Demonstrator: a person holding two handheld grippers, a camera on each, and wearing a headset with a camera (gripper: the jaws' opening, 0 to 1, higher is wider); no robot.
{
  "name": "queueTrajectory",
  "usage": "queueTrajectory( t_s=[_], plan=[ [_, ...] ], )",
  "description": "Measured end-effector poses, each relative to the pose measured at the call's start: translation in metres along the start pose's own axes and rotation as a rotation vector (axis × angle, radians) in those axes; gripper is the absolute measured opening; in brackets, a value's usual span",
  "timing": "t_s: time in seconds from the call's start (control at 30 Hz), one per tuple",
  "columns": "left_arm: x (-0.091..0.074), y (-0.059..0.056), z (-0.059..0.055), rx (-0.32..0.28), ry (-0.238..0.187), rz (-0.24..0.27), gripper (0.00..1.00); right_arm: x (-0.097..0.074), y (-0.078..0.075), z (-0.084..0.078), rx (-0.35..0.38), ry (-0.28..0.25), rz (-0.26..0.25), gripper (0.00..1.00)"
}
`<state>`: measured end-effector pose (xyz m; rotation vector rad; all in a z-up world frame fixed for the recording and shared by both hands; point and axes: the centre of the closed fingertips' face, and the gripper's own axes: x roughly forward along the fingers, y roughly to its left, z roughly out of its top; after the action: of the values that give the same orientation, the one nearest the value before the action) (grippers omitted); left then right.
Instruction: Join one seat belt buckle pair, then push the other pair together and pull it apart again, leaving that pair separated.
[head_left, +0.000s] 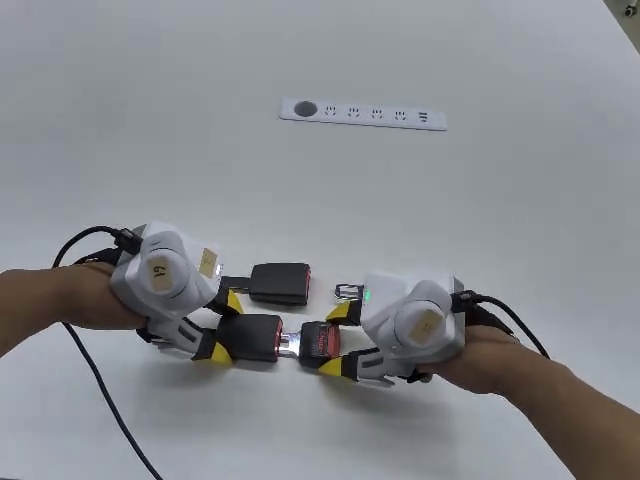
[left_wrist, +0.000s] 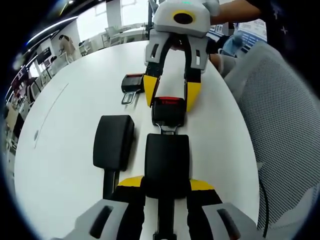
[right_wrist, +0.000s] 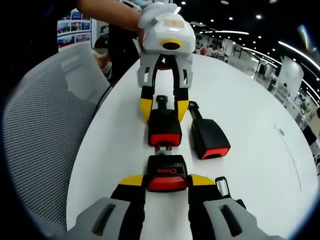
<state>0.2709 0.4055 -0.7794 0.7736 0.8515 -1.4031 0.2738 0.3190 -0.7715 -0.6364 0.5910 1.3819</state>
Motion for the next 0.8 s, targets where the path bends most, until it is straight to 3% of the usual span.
queueTrajectory(
  t_s=[0.8],
  plan=[
    [0.000,-0.001,0.002,0.019,0.030,-0.005,0.31,0.010,0.001,0.010,0.028,0.002,0.012,0.27]
  ],
)
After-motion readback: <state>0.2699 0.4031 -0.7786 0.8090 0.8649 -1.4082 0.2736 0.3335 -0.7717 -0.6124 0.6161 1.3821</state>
